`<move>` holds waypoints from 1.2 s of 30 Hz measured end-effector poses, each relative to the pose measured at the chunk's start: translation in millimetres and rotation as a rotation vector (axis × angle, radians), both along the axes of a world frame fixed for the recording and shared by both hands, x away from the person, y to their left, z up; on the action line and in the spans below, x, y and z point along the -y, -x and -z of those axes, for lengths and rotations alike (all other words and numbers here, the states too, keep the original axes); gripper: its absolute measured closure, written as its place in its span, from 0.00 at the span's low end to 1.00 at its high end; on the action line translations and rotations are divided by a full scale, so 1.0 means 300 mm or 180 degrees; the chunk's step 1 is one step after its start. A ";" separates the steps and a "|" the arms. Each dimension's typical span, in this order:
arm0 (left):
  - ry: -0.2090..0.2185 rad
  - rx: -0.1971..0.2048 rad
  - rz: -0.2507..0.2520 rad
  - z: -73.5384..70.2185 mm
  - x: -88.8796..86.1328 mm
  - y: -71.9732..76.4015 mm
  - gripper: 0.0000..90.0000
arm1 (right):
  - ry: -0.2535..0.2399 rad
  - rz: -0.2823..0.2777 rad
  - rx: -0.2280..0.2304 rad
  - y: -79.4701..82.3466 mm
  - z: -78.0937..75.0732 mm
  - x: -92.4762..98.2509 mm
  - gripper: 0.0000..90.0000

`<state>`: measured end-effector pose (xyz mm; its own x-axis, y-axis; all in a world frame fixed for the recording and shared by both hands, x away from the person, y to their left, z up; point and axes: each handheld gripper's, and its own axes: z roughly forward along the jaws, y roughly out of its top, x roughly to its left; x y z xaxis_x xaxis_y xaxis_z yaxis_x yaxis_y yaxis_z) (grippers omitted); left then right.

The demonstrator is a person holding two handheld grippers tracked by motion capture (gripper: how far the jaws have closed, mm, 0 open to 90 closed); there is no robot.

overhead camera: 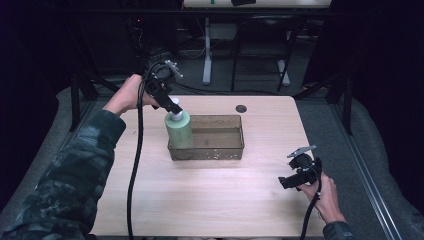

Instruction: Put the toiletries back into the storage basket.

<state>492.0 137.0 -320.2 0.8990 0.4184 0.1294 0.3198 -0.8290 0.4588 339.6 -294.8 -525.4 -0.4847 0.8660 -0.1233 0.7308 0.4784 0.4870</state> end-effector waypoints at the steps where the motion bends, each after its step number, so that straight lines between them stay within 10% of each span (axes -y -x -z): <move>1: 0.0007 0.0022 -0.0019 -0.002 -0.005 0.001 0.07 | 0.0000 0.0000 0.0000 0.000 0.000 0.000 0.00; 21: 0.0401 0.0271 -0.0363 -0.001 -0.153 0.115 0.00 | 0.0031 -0.0007 0.0006 -0.001 0.001 0.000 0.00; 36: 0.0580 0.0237 -0.0572 0.127 -0.255 0.237 0.00 | 0.0032 -0.0004 0.0007 0.000 0.000 -0.001 0.00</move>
<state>421.0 213.4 -358.3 0.7990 0.5929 0.1005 0.4141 -0.6636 0.6230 339.8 -294.5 -525.5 -0.4855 0.8640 -0.1332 0.7290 0.4842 0.4838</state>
